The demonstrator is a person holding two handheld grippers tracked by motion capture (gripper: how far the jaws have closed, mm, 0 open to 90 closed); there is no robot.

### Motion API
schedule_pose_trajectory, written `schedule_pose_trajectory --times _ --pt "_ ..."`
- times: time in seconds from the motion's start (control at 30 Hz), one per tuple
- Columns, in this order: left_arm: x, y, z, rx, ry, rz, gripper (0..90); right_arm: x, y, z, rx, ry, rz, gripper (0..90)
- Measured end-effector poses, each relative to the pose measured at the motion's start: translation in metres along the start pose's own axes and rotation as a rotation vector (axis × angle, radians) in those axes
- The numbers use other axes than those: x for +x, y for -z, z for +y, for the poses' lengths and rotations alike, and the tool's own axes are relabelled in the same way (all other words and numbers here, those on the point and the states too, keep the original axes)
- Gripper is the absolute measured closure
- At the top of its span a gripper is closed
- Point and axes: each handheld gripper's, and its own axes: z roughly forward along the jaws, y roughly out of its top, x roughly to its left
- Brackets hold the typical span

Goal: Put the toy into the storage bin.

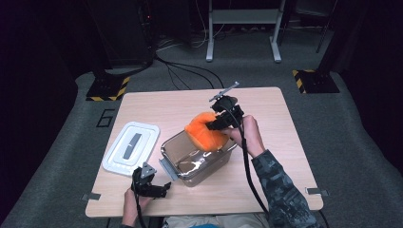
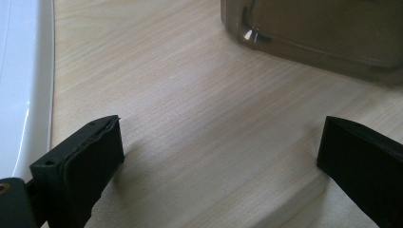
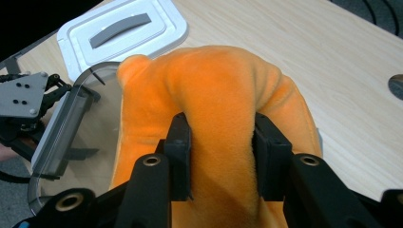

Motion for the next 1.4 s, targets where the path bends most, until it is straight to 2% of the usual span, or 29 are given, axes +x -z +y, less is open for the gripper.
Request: schedule_pose_trajectory --times 0.4,0.47,1.07,1.4 --pt "0.000 0.000 0.000 0.003 -0.002 -0.003 1.1 -0.002 -0.021 -0.011 0.036 -0.005 0.028 63.1" --pt "0.000 0.000 0.000 0.001 -0.002 0.000 1.1 -0.002 -0.023 -0.013 0.044 -0.024 0.026 63.0" --pt "0.000 0.000 0.000 0.000 0.002 -0.001 1.1 -0.006 -0.040 -0.024 0.064 -0.034 0.043 61.7" --pt "0.000 0.000 0.000 -0.002 0.004 -0.002 1.1 -0.013 -0.059 -0.033 0.097 -0.068 0.069 61.0"
